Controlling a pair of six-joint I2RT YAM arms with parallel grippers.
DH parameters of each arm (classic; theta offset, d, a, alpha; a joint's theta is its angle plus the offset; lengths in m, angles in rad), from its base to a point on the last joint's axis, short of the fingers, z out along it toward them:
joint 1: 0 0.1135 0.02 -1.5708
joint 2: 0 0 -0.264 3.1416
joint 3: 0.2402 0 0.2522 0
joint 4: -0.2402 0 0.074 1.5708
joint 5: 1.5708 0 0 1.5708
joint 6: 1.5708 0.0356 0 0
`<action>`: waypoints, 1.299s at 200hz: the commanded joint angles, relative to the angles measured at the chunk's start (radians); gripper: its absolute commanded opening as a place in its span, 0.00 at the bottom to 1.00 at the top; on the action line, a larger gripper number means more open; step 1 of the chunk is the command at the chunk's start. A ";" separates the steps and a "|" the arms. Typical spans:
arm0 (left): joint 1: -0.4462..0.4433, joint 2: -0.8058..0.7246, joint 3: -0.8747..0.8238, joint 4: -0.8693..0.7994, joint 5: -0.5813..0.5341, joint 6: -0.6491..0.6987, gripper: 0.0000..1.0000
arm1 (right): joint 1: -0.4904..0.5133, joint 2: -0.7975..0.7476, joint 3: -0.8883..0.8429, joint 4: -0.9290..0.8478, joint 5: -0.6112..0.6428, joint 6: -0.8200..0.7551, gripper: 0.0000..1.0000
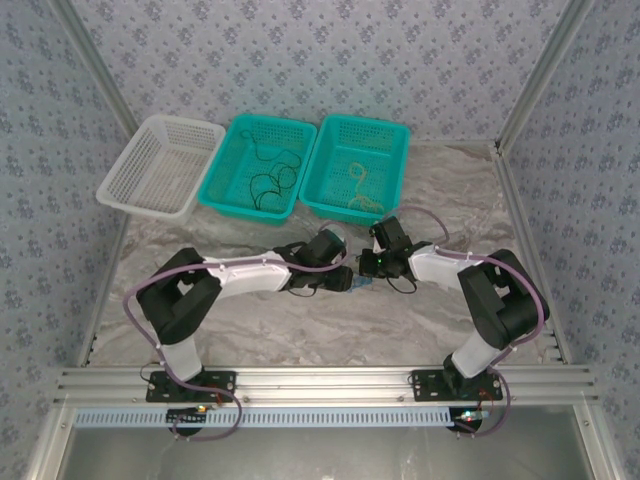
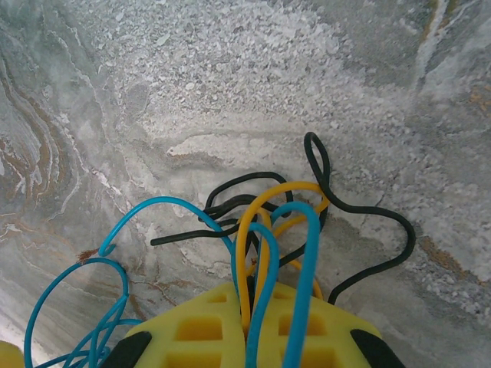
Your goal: Untangle the cables
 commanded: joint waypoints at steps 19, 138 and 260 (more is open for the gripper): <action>-0.014 0.031 0.046 -0.107 -0.019 0.007 0.48 | -0.011 0.030 -0.004 -0.063 0.056 0.005 0.00; -0.017 0.017 0.041 -0.115 -0.018 0.014 0.09 | -0.021 0.015 -0.015 -0.075 0.084 0.017 0.00; 0.046 -0.230 -0.234 0.103 -0.130 -0.119 0.00 | -0.200 -0.134 -0.085 -0.158 0.150 0.012 0.00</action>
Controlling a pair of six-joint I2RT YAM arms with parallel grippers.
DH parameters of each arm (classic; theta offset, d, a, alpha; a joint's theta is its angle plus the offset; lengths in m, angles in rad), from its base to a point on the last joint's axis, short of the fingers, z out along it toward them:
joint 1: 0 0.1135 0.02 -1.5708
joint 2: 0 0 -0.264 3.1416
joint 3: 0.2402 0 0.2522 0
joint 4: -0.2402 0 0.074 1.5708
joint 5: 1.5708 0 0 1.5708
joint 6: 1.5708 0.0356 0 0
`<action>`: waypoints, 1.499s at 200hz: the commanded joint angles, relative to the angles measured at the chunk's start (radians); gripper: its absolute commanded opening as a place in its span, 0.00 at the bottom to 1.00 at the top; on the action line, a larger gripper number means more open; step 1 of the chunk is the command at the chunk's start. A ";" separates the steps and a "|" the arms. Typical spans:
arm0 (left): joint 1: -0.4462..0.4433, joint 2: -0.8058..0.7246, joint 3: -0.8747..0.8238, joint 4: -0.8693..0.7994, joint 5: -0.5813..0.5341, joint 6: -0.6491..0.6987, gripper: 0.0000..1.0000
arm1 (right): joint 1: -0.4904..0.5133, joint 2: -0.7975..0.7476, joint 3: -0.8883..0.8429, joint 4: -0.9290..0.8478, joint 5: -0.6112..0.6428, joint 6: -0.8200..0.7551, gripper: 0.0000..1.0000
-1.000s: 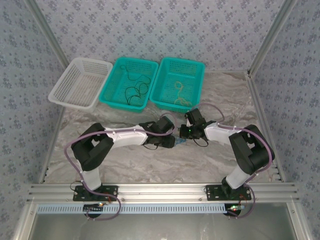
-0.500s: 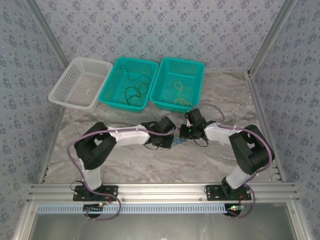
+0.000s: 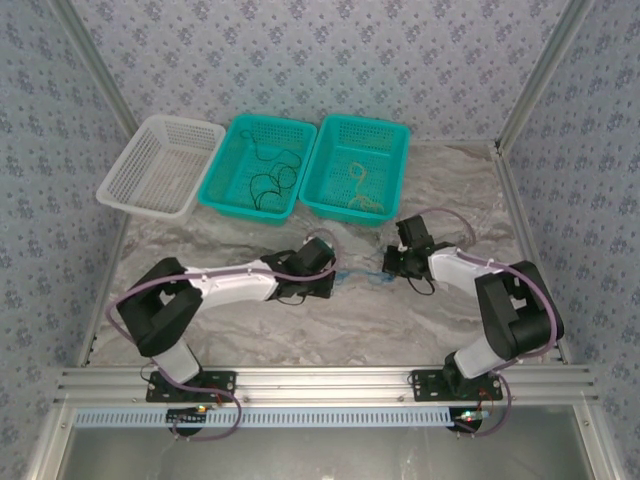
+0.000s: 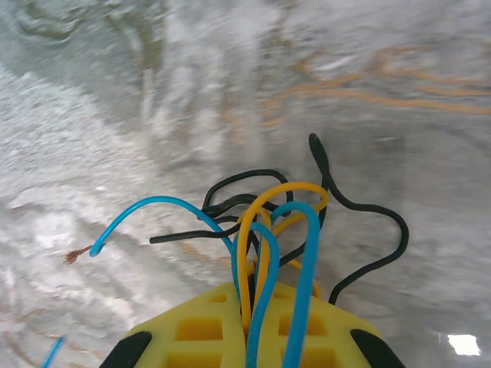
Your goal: Untangle the cables
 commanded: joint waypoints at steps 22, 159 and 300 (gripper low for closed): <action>0.099 -0.159 -0.193 0.195 -0.053 -0.173 0.00 | -0.061 -0.046 -0.033 -0.079 0.065 0.011 0.00; 0.380 -0.493 -0.418 0.172 -0.121 -0.248 0.00 | -0.115 -0.061 -0.051 -0.089 0.063 0.005 0.00; 0.431 -0.501 -0.477 0.289 0.305 0.063 0.30 | -0.024 -0.213 -0.133 0.172 -0.208 -0.176 0.02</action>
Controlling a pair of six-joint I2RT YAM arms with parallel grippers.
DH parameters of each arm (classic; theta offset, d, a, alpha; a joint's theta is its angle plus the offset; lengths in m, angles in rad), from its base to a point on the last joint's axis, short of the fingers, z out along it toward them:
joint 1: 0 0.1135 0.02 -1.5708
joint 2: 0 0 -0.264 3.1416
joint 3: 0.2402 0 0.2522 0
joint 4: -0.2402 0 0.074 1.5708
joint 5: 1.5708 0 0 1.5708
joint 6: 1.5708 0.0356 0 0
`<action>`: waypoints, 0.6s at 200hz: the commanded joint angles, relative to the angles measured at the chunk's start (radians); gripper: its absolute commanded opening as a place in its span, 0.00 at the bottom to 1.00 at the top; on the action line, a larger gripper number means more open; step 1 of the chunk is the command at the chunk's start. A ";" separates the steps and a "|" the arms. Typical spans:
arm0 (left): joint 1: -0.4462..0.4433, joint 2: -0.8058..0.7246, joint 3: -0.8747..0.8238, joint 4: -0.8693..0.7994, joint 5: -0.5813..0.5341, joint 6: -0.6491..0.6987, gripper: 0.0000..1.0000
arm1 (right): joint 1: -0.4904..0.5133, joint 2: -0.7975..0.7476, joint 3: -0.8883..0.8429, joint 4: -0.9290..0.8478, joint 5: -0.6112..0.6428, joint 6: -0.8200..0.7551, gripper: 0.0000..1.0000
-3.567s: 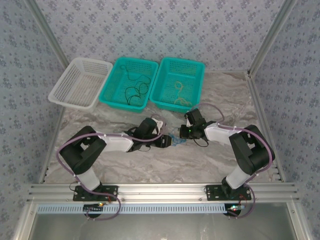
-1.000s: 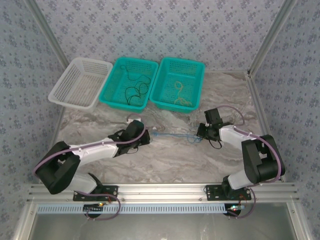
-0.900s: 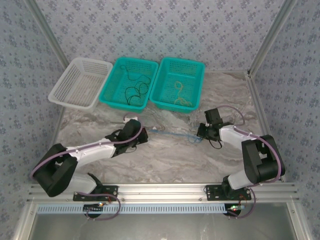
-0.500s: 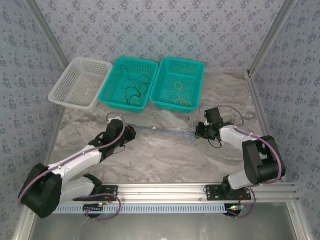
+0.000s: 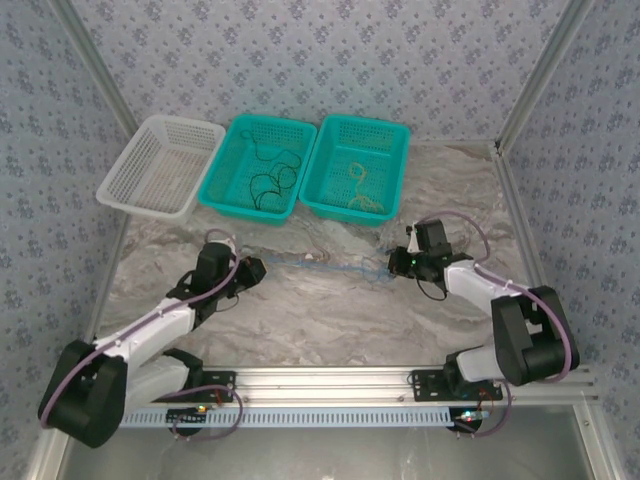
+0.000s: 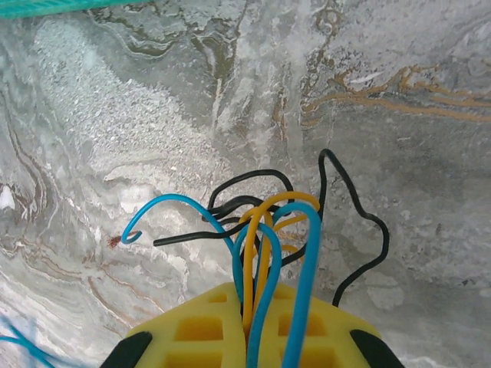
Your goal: Untangle the cables
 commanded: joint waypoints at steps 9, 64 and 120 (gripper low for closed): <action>-0.109 0.075 0.065 0.013 0.079 0.188 0.47 | 0.066 -0.073 -0.027 0.086 -0.027 -0.126 0.02; -0.180 0.168 0.154 0.148 0.223 0.247 0.79 | 0.176 -0.146 -0.049 0.155 -0.038 -0.205 0.01; -0.217 0.330 0.334 0.156 0.350 0.358 0.66 | 0.228 -0.165 -0.024 0.157 -0.071 -0.232 0.02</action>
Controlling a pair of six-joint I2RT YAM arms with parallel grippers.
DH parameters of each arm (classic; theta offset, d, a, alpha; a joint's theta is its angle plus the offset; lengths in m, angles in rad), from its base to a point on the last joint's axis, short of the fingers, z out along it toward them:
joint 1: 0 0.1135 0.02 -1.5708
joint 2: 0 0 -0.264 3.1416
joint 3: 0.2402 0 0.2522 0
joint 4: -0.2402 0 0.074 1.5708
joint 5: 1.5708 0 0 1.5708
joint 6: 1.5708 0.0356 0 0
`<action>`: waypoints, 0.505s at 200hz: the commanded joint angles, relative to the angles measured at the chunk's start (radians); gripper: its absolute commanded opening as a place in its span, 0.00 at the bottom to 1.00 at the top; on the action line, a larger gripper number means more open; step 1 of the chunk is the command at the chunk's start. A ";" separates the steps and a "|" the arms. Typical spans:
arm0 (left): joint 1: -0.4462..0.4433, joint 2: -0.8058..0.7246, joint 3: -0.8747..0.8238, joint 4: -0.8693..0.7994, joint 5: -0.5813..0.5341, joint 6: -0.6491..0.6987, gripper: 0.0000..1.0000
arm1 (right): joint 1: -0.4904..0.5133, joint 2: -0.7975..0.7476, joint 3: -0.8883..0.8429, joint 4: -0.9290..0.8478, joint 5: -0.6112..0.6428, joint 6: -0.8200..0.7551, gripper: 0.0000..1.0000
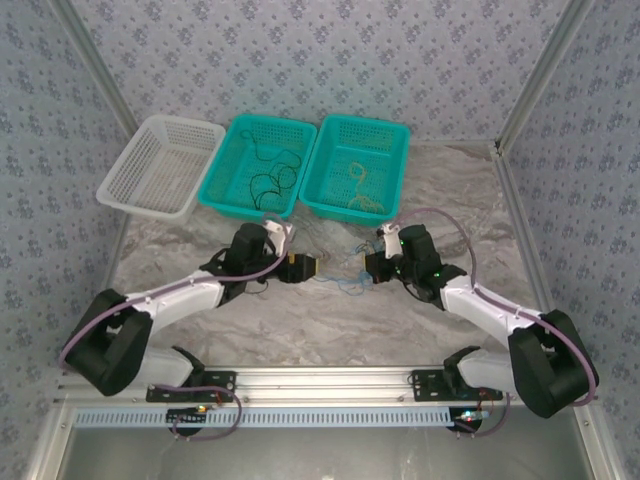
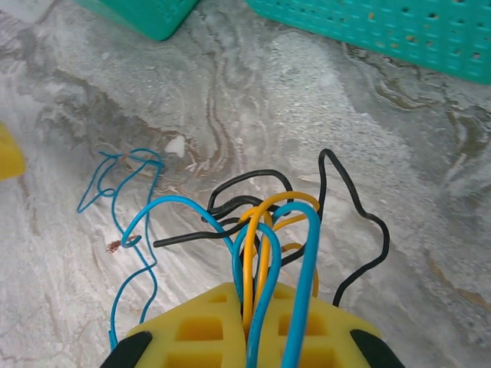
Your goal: Untangle the cables
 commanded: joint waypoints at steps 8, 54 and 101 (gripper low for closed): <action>-0.043 0.076 0.101 0.039 0.097 0.107 0.64 | 0.024 -0.019 0.022 0.019 -0.032 -0.032 0.02; -0.083 0.207 0.198 0.050 0.090 0.204 0.59 | 0.042 -0.003 0.037 0.021 -0.061 -0.032 0.03; -0.100 0.291 0.253 0.048 0.062 0.299 0.58 | 0.050 0.001 0.047 0.018 -0.068 -0.033 0.03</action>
